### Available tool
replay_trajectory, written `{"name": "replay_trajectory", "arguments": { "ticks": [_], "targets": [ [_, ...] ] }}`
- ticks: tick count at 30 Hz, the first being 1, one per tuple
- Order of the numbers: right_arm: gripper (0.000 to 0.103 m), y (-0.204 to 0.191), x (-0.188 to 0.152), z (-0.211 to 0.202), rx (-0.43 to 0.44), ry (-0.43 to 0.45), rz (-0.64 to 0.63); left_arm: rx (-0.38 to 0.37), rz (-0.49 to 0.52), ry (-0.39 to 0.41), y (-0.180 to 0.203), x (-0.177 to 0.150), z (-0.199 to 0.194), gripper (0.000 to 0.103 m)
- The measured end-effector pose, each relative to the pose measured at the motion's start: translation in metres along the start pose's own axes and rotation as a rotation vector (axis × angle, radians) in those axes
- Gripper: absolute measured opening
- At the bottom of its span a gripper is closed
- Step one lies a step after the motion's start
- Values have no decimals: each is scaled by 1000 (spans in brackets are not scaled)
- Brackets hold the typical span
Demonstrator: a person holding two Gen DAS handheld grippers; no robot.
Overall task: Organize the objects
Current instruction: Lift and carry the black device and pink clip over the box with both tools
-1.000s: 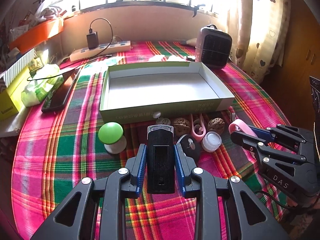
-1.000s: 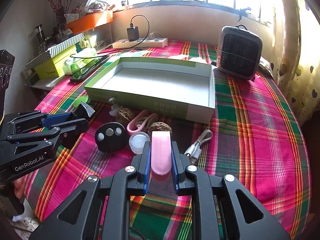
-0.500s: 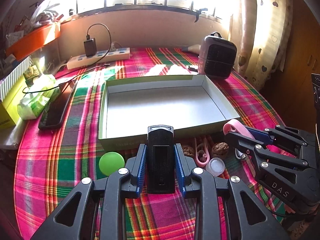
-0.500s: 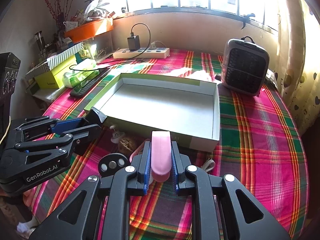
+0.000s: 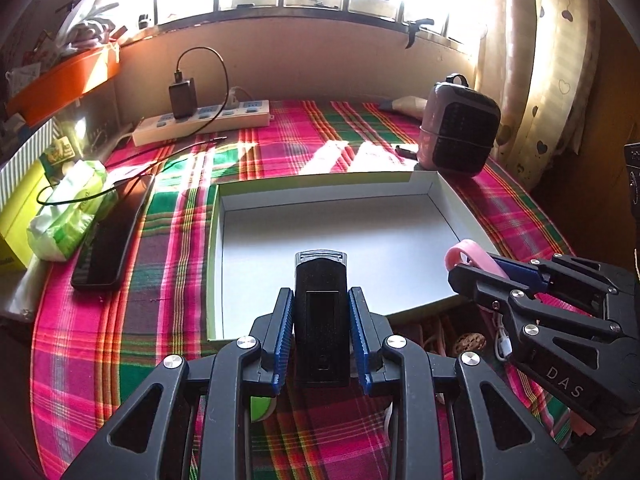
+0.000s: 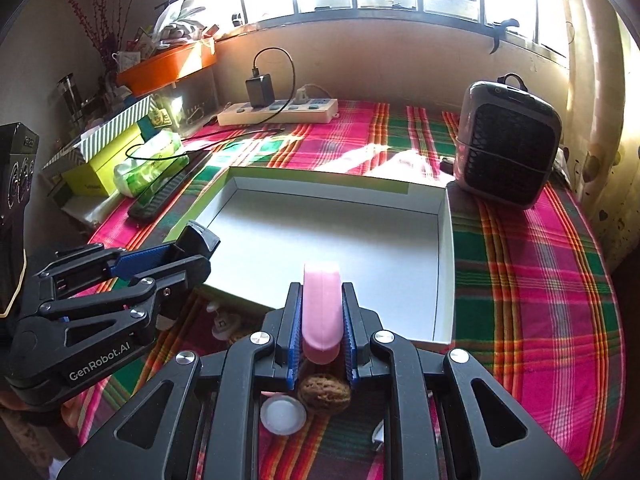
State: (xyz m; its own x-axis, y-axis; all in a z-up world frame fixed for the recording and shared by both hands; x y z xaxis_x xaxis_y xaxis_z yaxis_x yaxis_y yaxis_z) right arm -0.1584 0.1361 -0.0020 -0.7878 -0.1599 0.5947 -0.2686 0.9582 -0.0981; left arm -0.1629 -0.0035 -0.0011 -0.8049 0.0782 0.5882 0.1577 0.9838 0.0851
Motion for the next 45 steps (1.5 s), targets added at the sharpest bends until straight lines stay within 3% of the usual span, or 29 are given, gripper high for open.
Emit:
{"name": "replay_trajectory", "arguments": {
  "ticks": [23, 45],
  "targets": [
    [19, 21, 49, 62, -21, -83, 42, 10, -5, -47, -12, 44, 52, 25],
    [19, 29, 60, 101, -45, -134, 38, 26, -17, -108, -18, 50, 85, 25]
  ]
}}
Point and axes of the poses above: each gripper's, at about its wrist camera, not at the fingertips, and z roughly the way its jaws point, y to its right, x to its top, the point moved 7 cm from there along z, roughly the way its jaws point, and after that the axes turned 6 degrees about -y, right-handed, at the moved point
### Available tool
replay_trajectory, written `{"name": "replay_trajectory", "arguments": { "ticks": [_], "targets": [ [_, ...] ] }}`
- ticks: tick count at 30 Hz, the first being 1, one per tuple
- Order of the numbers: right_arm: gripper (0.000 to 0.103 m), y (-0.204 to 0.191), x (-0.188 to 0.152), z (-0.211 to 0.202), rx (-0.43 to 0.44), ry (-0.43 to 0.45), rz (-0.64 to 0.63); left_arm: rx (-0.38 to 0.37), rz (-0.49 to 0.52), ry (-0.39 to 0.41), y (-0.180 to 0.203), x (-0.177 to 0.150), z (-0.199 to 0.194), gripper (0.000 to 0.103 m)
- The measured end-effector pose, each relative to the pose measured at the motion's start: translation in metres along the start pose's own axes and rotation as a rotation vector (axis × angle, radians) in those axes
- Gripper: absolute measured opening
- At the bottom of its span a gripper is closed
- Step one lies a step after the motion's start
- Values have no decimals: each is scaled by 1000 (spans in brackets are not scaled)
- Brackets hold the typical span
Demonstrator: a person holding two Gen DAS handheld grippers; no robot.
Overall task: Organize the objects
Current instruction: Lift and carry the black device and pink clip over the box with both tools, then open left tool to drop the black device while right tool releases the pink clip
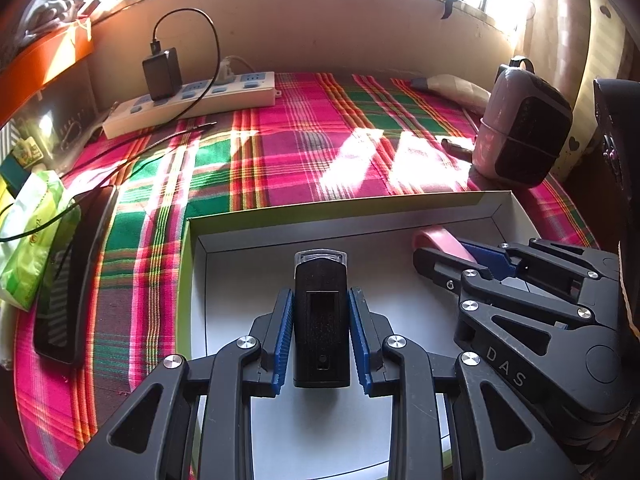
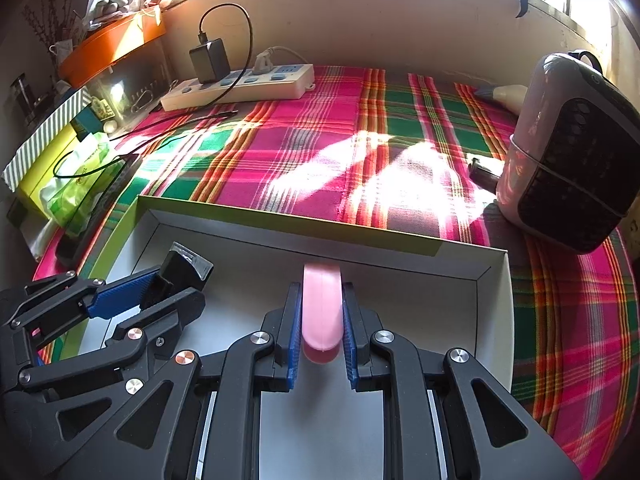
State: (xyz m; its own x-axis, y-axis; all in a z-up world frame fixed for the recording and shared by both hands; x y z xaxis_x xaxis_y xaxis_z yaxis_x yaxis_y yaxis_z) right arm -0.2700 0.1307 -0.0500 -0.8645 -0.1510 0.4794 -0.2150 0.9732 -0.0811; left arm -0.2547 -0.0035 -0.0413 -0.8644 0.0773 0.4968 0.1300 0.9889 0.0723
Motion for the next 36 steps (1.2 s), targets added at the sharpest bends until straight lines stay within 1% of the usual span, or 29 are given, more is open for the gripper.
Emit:
{"name": "replay_trajectory", "arguments": {
  "ticks": [8, 20, 22, 23, 24, 28, 30, 33, 36],
  "targets": [
    [19, -1, 1, 1, -19, 10, -15, -1, 1, -16, 1, -1, 6, 25],
    [19, -1, 0, 1, -23, 15, -19, 8, 7, -16, 1, -1, 7, 25],
    [23, -1, -1, 1, -17, 13, -19, 9, 4, -16, 1, -1, 7, 26],
    [27, -2, -1, 0, -16, 12, -20, 12, 3, -16, 1, -1, 7, 26],
    [30, -2, -2, 0, -19, 11, -20, 16, 1, -16, 0, -1, 7, 28],
    [35, 1, -2, 0, -21, 12, -9, 23, 7, -17, 0, -2, 6, 28],
    [39, 2, -3, -1, -19, 12, -4, 23, 7, -14, 0, -4, 5, 29],
    [40, 4, -6, -4, -19, 15, 4, 29, 3, -8, -1, -5, 1, 36],
    [40, 4, -7, -9, -20, 26, 6, 35, -5, 1, -3, -6, -4, 36]
  ]
}}
Point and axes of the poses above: each gripper's, at about its wrist camera, not at the fingertips, and z roughly the way its jaws point, y to its right, x to its top, the point moved 7 cm from there along z, roughly the way its jaws point, and after that the axes turned 6 degrees about -y, right-handed, at the moved point
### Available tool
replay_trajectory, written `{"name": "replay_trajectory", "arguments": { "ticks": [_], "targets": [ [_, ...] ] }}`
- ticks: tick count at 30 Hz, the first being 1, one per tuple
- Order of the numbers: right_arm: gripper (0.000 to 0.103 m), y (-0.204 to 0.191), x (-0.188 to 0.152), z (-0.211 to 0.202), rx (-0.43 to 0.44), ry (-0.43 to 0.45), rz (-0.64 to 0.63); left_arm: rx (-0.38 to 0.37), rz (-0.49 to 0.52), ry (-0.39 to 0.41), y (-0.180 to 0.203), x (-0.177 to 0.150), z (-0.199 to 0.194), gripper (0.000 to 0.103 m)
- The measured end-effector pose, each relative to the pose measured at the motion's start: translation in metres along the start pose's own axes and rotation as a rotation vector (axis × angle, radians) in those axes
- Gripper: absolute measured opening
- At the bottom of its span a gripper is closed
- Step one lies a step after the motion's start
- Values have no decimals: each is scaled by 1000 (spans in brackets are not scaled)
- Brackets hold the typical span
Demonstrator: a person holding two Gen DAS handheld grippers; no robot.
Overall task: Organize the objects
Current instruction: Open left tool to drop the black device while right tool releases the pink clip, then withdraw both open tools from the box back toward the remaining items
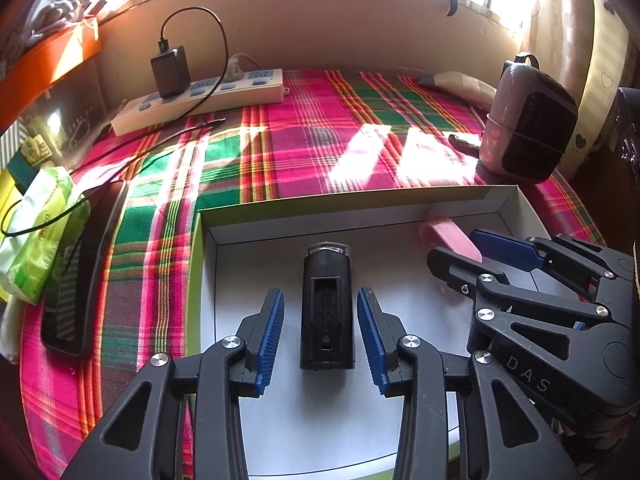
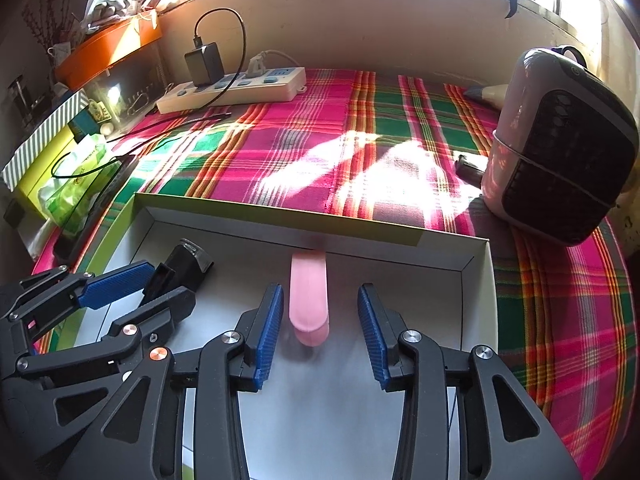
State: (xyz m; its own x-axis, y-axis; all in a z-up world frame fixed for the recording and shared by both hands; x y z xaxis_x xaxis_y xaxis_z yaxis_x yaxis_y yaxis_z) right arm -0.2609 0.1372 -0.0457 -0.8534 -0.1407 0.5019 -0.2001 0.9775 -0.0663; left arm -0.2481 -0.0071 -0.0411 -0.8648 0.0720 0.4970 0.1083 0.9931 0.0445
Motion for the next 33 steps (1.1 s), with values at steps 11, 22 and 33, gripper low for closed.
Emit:
{"name": "replay_trajectory", "arguments": {
  "ticks": [11, 22, 33],
  "targets": [
    [41, -1, -13, -20, -1, 30, 13, 21, -5, 37, -2, -13, -23, 37],
    [41, -2, -38, -48, 7, 76, 29, 35, 2, 79, 3, -37, -49, 37],
    [41, -6, -61, -69, 19, 112, 26, 51, 19, 121, 10, -59, -71, 37]
  ]
}}
Point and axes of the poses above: each gripper's, at about its wrist camera, not at the fingertips, and z roughly the way its jaws point, y to its right, x to its top, the point moved 7 cm from there along z, roughly the way its jaws point, and after that the axes turned 6 degrees about -y, right-handed, at the moved point
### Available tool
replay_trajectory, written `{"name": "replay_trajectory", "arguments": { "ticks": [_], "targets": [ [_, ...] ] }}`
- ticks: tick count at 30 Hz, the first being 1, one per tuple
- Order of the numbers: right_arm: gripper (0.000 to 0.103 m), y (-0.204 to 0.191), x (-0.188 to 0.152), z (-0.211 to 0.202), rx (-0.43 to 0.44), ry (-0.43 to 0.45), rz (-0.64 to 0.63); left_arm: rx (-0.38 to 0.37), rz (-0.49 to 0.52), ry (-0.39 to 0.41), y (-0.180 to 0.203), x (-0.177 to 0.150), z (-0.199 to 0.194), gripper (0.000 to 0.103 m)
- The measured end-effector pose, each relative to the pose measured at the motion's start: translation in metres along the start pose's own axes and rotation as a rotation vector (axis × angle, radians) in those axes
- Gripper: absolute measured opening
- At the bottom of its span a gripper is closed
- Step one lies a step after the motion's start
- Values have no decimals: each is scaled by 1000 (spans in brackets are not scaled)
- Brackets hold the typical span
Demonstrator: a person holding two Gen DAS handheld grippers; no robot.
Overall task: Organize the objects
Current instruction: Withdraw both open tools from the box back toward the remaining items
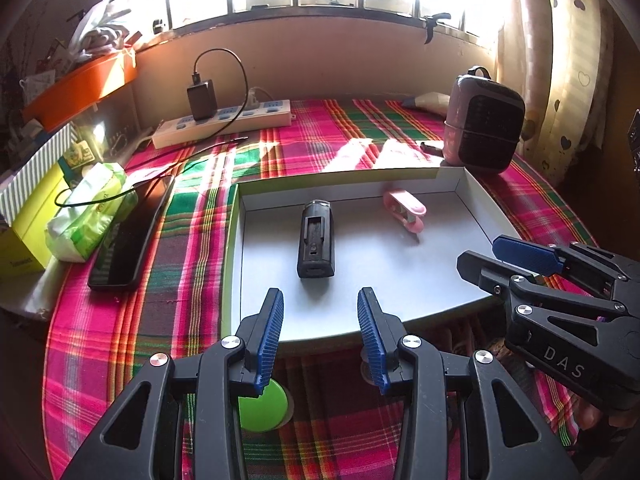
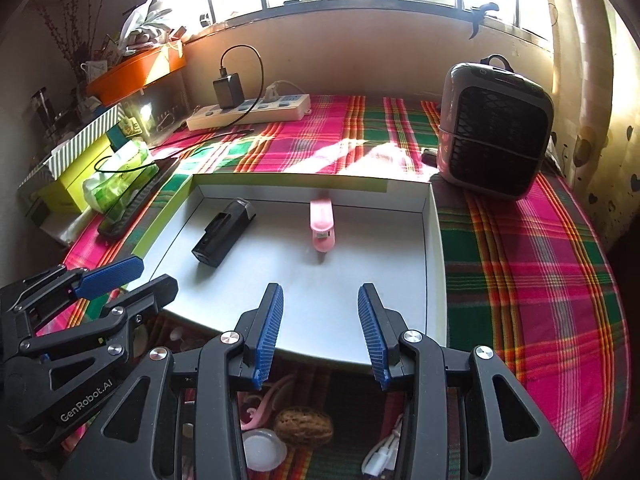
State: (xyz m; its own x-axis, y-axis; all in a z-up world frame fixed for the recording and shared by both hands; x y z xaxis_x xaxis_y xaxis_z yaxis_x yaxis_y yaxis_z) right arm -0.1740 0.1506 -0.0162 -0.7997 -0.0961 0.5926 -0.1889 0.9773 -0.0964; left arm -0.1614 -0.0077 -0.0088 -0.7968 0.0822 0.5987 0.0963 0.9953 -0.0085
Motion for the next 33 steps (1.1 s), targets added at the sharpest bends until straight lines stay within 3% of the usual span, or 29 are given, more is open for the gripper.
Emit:
{"name": "replay_trajectory", "arguments": {
  "ticks": [5, 8, 14, 16, 33],
  "targets": [
    [41, 0, -11, -8, -6, 15, 0, 15, 16, 5, 2, -10, -8, 37],
    [41, 0, -15, -13, -5, 25, 5, 63, 30, 36, 1, -14, -15, 37],
    [41, 3, -28, -19, -8, 31, 9, 60, 27, 33, 1, -26, -20, 37],
    [41, 4, -32, -20, -9, 29, 17, 95, 42, 51, 2, -28, -23, 37],
    [41, 20, -52, -34, -39, 49, 46, 109, 61, 64, 8, -48, -32, 37]
  ]
}}
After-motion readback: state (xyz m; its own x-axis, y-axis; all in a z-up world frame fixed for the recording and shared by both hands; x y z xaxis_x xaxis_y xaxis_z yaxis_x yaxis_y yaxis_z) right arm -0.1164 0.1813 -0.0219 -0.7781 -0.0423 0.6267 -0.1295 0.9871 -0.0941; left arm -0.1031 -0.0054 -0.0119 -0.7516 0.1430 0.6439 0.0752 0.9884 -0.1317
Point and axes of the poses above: each gripper's, at about its wrist camera, not at the fingertips, and z roughly the way its jaws point, y to its right, x to its top, the point moved 7 cm from there along z, roughly the way its jaws point, and after that the axes turned 6 degrees about -y, right-handed, at the moved point
